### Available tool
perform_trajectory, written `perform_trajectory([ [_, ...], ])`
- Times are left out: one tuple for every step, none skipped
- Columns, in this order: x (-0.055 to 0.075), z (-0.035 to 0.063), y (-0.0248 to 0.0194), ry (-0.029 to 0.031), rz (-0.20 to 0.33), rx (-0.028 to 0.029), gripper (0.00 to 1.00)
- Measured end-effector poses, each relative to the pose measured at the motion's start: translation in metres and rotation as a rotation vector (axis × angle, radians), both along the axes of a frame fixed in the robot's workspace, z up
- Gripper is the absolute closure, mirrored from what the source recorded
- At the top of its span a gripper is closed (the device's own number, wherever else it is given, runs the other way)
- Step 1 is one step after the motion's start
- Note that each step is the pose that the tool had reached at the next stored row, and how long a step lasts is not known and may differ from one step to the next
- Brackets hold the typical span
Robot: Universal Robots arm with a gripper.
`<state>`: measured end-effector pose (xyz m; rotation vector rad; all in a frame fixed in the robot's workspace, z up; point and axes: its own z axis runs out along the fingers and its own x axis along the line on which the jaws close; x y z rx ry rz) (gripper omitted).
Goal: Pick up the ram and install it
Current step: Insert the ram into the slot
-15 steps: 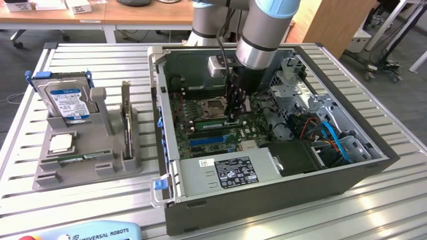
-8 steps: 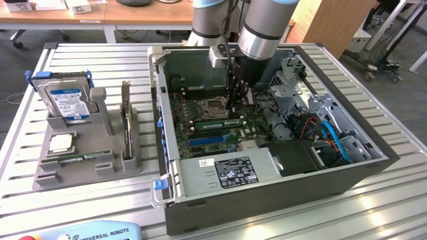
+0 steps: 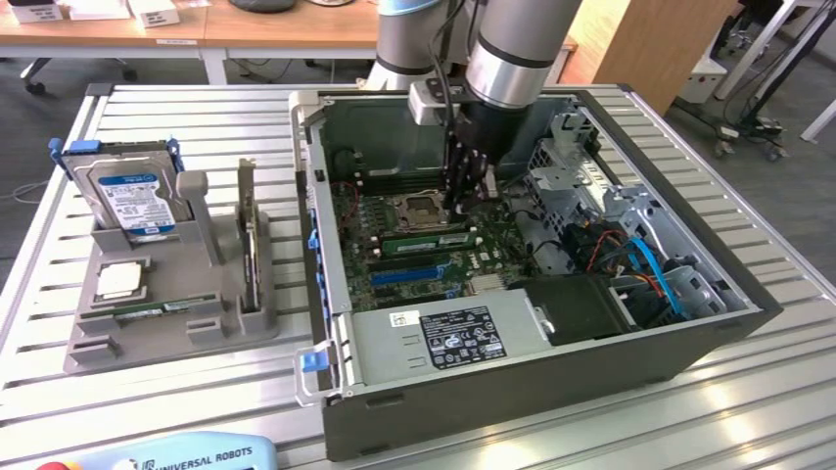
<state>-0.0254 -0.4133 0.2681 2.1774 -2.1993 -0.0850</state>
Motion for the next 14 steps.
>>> perform_trajectory([
  [-0.0005,0.0008,0.0,-0.0028,0.0,0.0001,0.69],
  [-0.0011,0.0012,0.0,-0.0065,0.0,0.0004,0.69],
  [-0.0017,0.0014,0.0,-0.0106,0.0,0.0012,0.69],
  [-0.0023,0.0016,0.0,-0.014,0.0,0.0014,0.69],
  [-0.0028,0.0016,0.0,-0.0172,0.001,0.0016,0.69],
  [-0.0032,0.0017,0.0,-0.0195,0.001,0.0015,0.69],
  [-0.0035,0.0018,0.0,-0.0211,0.001,0.0015,0.69],
  [-0.0038,0.002,0.0,-0.0226,0.001,0.0013,0.69],
  [-0.0042,0.0024,0.0,-0.0242,0.001,0.0011,0.69],
  [-0.0045,0.0028,0.0,-0.0257,0.001,0.0011,0.69],
  [-0.0049,0.0032,0.0,-0.0274,0.001,0.0013,0.69],
  [-0.0051,0.0032,0.0,-0.0284,0.001,0.0016,0.69],
  [-0.005,0.0032,0.0,-0.0285,0.001,0.0016,0.69],
  [-0.0051,0.0033,0.0,-0.0285,0.001,0.0014,0.69],
])
